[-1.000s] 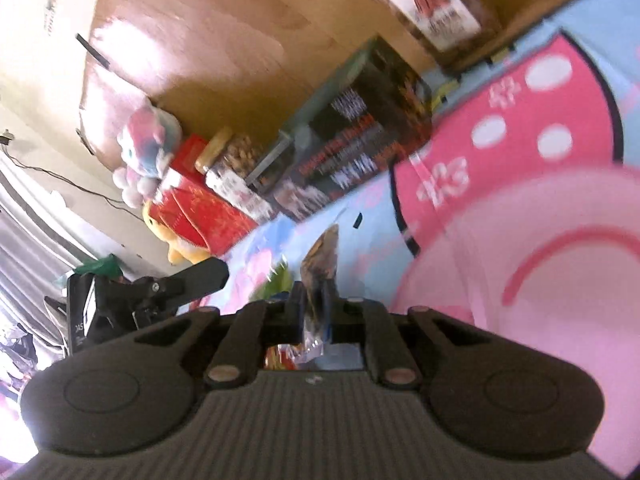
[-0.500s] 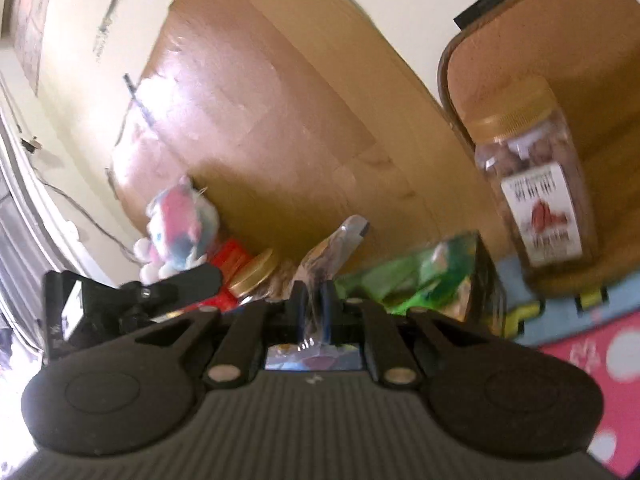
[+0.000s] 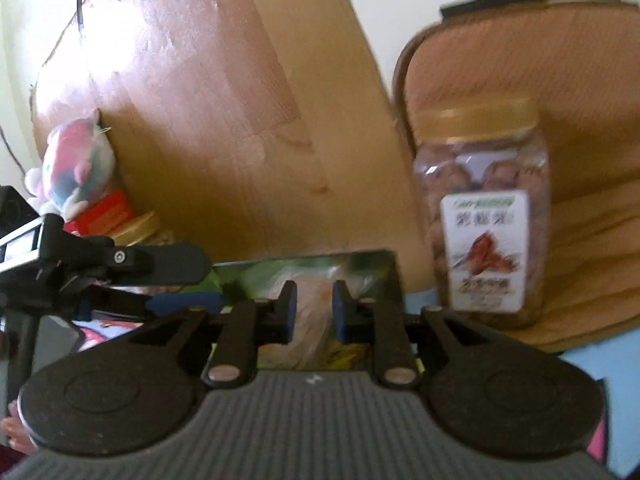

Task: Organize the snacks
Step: 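Carry the seed bag into the black tin box and release it, then grasp the orange-red spicy snack packet with the left gripper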

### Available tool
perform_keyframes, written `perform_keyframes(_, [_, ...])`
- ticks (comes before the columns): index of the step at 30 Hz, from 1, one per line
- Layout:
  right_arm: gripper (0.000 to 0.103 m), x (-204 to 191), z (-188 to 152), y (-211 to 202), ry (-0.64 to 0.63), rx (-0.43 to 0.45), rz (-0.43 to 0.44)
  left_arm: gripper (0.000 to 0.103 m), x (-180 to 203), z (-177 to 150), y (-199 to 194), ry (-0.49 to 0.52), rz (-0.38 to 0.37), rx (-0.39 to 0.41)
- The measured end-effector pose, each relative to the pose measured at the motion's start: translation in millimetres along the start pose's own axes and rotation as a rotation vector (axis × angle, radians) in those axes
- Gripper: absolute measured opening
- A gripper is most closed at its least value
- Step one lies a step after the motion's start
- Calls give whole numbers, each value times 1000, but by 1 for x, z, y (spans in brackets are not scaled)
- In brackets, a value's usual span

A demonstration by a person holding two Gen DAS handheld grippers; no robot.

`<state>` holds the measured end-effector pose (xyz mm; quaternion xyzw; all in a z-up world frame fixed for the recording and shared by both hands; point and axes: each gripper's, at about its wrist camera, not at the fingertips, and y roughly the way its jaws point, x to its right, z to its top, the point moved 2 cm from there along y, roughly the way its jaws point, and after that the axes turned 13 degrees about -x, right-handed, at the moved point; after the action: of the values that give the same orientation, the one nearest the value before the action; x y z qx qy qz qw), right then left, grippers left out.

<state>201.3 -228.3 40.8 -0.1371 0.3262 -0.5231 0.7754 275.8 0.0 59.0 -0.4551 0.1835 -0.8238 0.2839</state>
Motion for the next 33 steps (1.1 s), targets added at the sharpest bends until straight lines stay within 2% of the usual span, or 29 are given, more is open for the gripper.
perform_keyframes(5, [26,4,-7,-25,22,44,-5,93,12,-12,-34,23,-1,51])
perform_keyframes(9, [28,-6,-32,-54,31,27,49,95,26,-53,-67,77,31,60])
perform_keyframes(10, [30,-10,-43,-61,15,5,77,95,27,-68,-75,84,34,56])
perform_keyframes(12, [41,-25,-67,-71,-28,-43,123,95,26,-96,-86,77,41,40])
perform_keyframes(16, [49,-55,-128,-87,-184,-184,182,96,20,-157,-91,35,36,-53])
perform_keyframes(18, [61,-72,-157,-93,-299,-257,162,99,19,-180,-87,16,29,-93])
perform_keyframes(20, [67,-85,-179,-97,-383,-311,138,99,21,-196,-79,6,15,-138])
perform_keyframes(23, [78,-99,-193,-102,-469,-320,115,99,23,-210,-66,3,22,-167])
perform_keyframes(26, [77,-107,-202,-102,-506,-300,55,97,27,-219,-55,4,21,-169])
perform_keyframes(27, [74,-110,-203,-103,-522,-286,40,96,31,-222,-53,15,15,-179])
perform_keyframes(33, [67,-106,-205,-100,-489,-252,39,90,39,-228,-47,7,20,-171])
